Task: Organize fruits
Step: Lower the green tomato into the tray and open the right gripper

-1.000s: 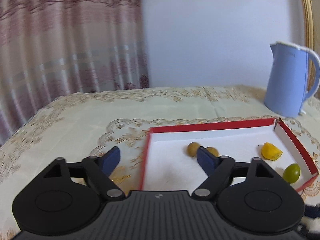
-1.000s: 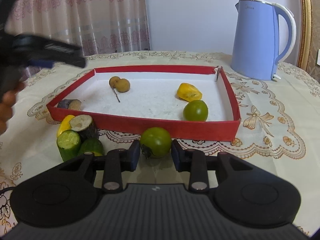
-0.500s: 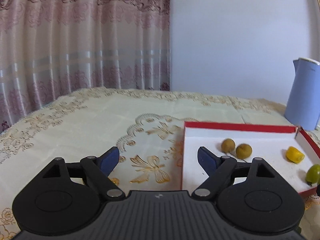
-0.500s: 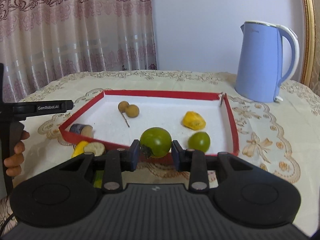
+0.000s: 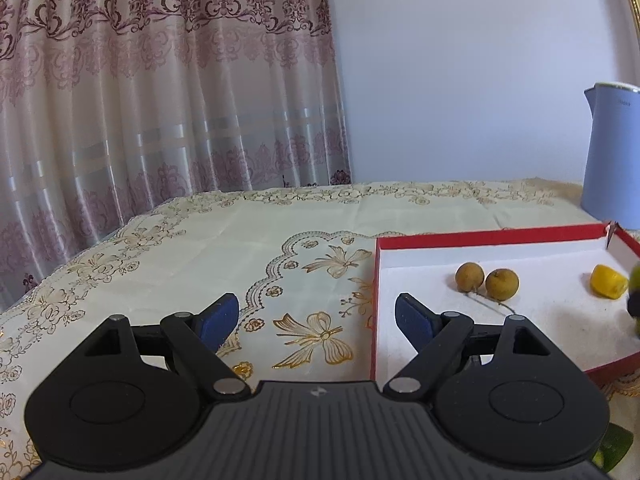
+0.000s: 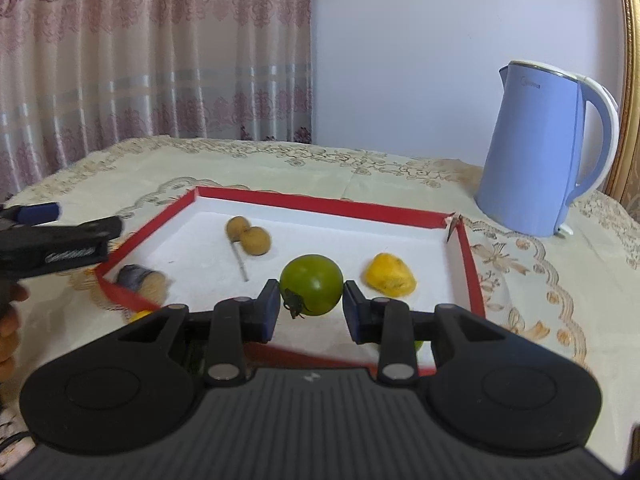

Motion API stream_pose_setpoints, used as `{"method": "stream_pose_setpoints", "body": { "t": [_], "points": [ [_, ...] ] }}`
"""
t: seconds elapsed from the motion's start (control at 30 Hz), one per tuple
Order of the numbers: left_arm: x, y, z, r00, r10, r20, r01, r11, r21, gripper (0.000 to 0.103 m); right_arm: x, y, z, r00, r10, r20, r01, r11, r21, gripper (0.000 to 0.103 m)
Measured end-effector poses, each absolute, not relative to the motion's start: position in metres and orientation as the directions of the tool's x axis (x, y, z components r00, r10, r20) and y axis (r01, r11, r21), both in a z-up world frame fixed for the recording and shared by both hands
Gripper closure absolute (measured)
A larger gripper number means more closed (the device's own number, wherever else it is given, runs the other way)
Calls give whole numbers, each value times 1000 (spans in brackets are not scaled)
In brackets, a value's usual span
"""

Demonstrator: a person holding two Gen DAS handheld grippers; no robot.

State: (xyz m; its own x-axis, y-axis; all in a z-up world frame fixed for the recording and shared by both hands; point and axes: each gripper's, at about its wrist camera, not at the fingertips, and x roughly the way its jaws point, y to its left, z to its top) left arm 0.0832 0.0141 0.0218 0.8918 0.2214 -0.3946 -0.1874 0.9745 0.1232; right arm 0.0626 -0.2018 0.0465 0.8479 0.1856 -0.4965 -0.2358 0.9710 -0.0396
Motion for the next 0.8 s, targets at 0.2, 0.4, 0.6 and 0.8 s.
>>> {"method": "stream_pose_setpoints", "body": {
  "t": [0.2,0.4,0.6,0.8],
  "points": [
    [85,15,20,884,216,-416,-183,976,118,17,99,-198,40,835,145,-531,-203,978,-52,71],
    [85,16,19,882,215,-419,-181,976,120,17,122,-194,34,828,113,-549,-181,981,-71,71],
    [86,16,19,881,215,-423,-181,976,120,17,135,-191,25,809,110,-577,-183,981,-69,70],
    [85,17,19,881,207,-426,-175,978,112,17,114,-191,37,848,99,-520,-174,980,-96,40]
  ]
}}
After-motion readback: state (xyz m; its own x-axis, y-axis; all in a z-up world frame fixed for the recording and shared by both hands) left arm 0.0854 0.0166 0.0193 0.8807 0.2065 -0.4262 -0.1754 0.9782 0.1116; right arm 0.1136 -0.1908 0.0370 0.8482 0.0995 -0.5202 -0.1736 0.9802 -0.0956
